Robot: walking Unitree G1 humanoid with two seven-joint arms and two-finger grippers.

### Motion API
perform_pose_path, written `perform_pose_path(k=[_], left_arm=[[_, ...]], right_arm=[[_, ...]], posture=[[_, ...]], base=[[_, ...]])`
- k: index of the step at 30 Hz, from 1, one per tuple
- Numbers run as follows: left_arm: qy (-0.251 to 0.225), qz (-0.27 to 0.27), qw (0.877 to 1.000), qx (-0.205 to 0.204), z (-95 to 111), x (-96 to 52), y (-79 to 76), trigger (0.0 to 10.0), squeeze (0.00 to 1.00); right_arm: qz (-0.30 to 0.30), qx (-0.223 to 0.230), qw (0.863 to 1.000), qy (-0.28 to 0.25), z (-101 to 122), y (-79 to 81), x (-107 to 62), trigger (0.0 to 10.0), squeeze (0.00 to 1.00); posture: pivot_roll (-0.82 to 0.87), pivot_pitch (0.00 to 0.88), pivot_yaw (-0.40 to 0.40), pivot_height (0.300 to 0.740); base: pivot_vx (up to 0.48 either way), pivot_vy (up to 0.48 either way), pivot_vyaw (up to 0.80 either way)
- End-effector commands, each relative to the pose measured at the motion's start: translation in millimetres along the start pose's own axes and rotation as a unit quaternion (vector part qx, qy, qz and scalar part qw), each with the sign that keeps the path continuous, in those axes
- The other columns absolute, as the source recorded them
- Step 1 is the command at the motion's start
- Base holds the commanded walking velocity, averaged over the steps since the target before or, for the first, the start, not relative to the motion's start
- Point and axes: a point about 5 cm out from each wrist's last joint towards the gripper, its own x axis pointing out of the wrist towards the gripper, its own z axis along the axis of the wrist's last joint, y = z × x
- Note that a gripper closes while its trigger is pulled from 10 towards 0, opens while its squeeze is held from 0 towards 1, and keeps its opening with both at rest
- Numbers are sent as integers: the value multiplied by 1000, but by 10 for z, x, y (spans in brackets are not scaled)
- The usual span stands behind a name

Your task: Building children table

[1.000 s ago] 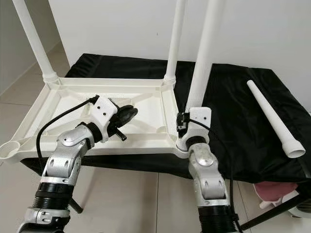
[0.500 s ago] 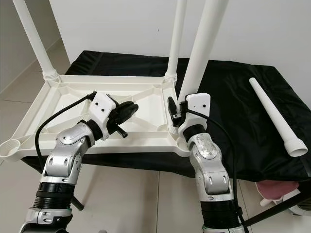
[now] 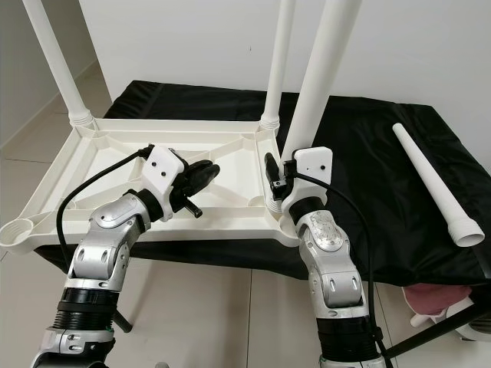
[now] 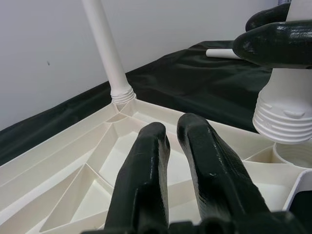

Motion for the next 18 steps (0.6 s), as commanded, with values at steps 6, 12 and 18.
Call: perform_pose_path(k=[6, 12, 18], left_arm=[[2, 118, 993, -6, -21, -24, 114, 10000, 0], [2, 118, 993, -6, -21, -24, 114, 10000, 0], [2, 118, 993, -6, -21, -24, 114, 10000, 0]], right_arm=[[-10, -2, 1000, 1, -15, -17, 0, 10000, 0], [-10, -2, 1000, 1, -15, -17, 0, 10000, 0], [-10, -2, 1000, 1, -15, -17, 0, 10000, 0]], posture=[[-11, 25, -10, 740], [-11, 25, -10, 740], [-11, 25, -10, 740]], base=[[0, 0, 0], [0, 0, 0], [0, 0, 0]])
